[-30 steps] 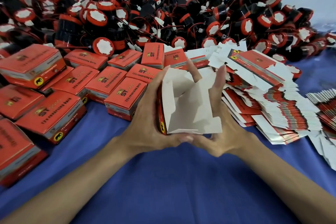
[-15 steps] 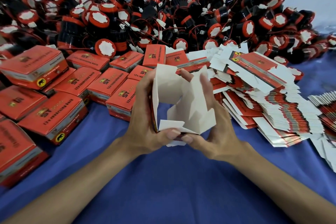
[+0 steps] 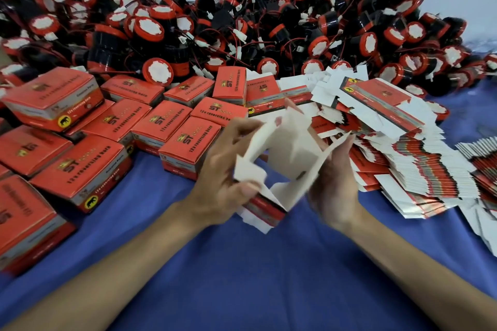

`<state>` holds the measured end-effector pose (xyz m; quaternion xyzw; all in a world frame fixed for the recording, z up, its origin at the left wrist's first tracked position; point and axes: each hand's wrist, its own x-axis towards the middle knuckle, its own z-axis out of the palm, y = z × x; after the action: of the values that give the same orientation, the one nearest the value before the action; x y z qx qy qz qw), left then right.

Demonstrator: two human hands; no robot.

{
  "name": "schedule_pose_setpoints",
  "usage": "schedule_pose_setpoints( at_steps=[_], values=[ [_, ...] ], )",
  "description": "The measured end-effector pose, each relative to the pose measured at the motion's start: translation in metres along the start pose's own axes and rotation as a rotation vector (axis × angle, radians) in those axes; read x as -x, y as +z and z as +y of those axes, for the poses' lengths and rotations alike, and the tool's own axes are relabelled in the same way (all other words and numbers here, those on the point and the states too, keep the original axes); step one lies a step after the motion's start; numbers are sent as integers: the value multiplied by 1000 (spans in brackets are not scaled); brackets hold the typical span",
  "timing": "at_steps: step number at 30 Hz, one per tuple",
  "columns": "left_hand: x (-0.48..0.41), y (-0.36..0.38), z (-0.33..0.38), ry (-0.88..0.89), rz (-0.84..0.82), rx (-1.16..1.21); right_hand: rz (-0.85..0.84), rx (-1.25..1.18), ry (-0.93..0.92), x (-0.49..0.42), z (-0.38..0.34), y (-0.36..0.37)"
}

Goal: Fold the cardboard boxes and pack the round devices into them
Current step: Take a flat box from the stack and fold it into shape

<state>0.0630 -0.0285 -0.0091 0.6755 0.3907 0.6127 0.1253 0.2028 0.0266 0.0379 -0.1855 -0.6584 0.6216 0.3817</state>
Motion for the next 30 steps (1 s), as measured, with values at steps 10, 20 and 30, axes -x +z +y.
schedule_pose_setpoints(
  at_steps=[10, 20, 30],
  values=[
    [11, 8, -4, -218, 148, -41, 108, 7, -42, 19, 36, 10],
    [9, 12, 3, -211, 259, 148, 231, 64, -183, 17, 38, 9],
    [7, 14, 3, -241, 296, 257, 210, 209, -237, 22, 45, 13]
  ],
)
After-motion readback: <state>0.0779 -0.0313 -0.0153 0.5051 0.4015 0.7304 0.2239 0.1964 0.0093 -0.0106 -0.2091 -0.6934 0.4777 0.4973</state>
